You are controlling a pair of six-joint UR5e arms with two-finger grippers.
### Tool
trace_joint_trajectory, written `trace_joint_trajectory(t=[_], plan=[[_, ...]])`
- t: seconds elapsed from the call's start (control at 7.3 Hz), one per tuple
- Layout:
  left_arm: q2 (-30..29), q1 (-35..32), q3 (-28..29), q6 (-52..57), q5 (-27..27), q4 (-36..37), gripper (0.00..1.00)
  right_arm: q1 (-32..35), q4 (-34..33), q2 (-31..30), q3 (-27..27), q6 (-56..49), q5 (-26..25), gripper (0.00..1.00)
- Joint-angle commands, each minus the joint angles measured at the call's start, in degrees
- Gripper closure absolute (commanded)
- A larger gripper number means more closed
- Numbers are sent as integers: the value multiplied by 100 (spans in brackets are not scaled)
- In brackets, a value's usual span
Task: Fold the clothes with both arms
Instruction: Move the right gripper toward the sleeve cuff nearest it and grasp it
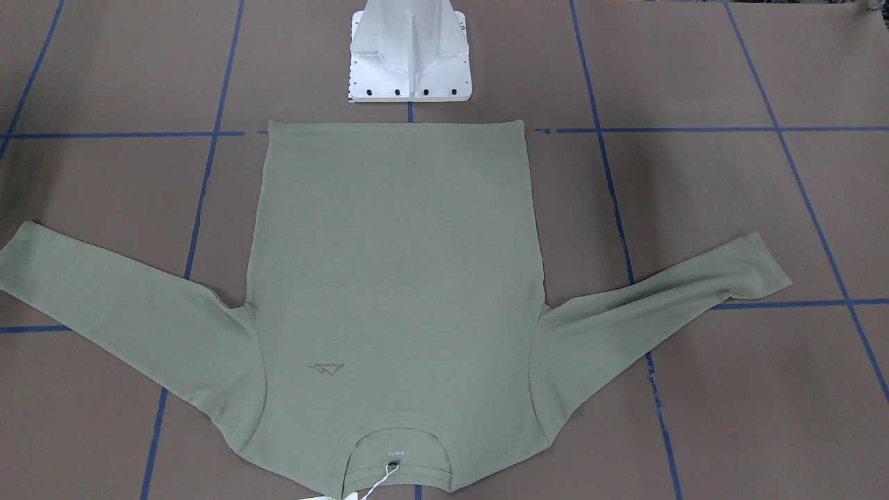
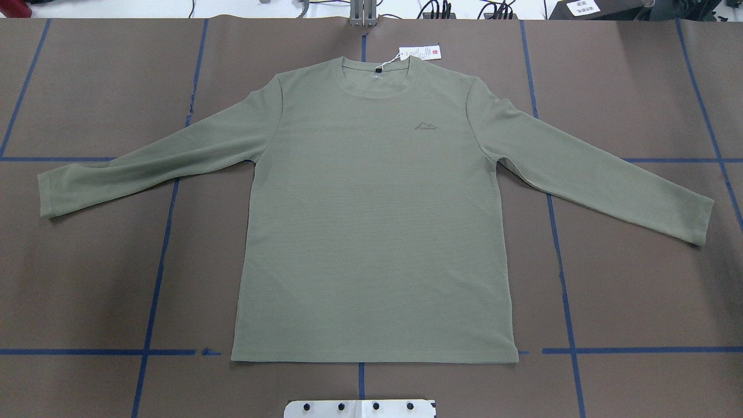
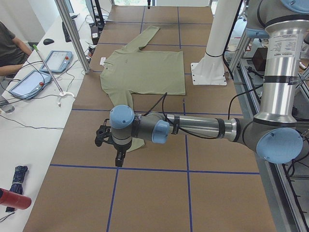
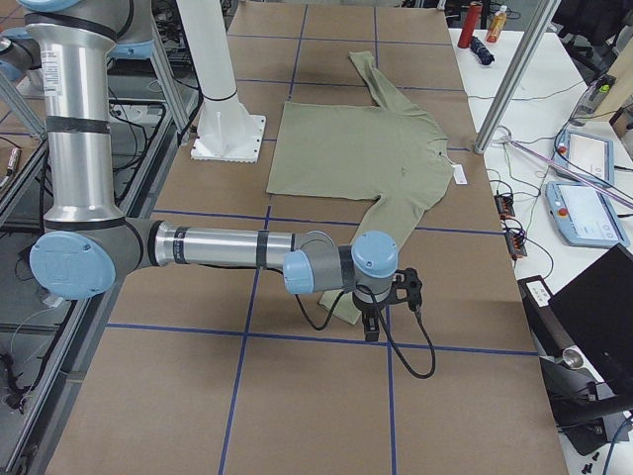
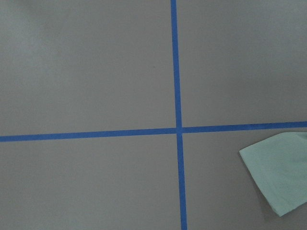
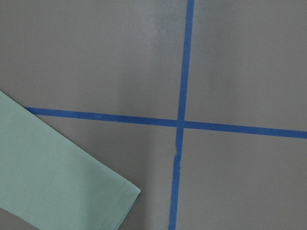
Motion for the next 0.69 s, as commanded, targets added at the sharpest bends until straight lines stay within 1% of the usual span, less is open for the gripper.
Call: trace_joint_trajectory(t=[0.0, 0.14, 0.27, 0.41, 0.55], plan=[[11, 61, -79, 41, -41, -303, 0, -558, 1381, -162, -340, 561, -24, 0], [-15, 61, -123, 42, -41, -591, 0, -743, 2252, -260, -482, 1173, -33, 0], [11, 61, -62, -19, -41, -715, 0, -1119, 2548, -269, -536, 1623, -207, 0], [11, 70, -53, -20, -41, -708, 0, -1471, 2612, -287, -545, 1715, -505, 0], [55, 70, -70, -11, -50, -717, 0, -1631, 2612, -304, -562, 1916, -525, 0]])
